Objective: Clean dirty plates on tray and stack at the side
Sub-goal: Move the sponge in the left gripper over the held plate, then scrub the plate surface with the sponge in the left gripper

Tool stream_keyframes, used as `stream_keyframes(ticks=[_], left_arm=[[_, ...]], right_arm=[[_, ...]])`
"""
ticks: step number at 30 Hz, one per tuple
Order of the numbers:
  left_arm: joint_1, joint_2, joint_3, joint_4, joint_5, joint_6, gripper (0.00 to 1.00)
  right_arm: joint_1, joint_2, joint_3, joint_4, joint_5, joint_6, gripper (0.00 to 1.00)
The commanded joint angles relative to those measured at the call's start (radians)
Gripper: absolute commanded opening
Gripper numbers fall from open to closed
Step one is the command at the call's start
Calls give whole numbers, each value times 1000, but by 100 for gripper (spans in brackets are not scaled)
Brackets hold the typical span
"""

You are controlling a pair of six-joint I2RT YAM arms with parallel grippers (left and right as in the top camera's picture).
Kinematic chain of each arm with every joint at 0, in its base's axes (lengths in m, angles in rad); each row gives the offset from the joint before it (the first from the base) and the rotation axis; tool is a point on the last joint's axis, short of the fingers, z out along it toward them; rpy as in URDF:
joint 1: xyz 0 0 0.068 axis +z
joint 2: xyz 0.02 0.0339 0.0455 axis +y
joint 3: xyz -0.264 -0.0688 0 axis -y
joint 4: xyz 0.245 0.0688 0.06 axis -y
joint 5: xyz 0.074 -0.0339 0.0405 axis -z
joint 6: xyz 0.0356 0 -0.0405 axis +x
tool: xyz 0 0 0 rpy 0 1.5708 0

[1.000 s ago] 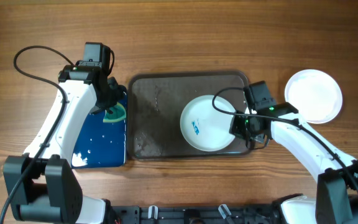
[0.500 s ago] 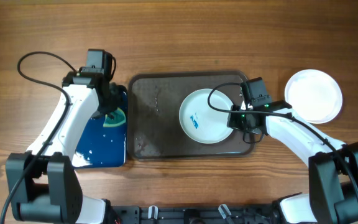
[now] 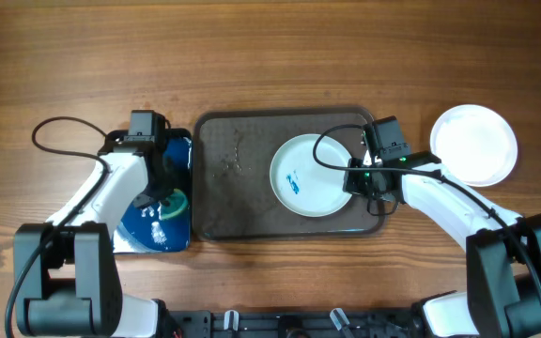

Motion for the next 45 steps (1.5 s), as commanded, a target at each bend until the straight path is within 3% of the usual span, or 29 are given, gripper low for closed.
stream_keyframes(ticks=[1,8,11,15,19,29,32,40,45], left_arm=[[9,-72,38,-36,-14,-3,4],[-79,-342,117,-74,-15,55,4],[-119,-415,117,-76,-127,66,4],[-148,-435,117,-75,-392,57,4],[-148,-423,117,-51,-530,51,4],[-148,-363,117,-53,-565,48,4],[-148,-364,117,-57,-398,35,4],[-148,-314,117,-37,535,94,4],[-148,-223,117,23,776,123,4]], right_arm=[[3,34,-2,-6,-21,-17,4],[3,34,-2,-5,-21,-17,4],[3,34,-2,-5,-21,-17,4],[3,34,-2,-8,-21,-19,4],[3,34,-2,-8,-28,-24,4],[3,34,-2,-2,-28,-16,4],[3,34,-2,2,-28,-18,4],[3,35,-2,62,-127,-64,5],[3,35,-2,69,-127,-65,4]])
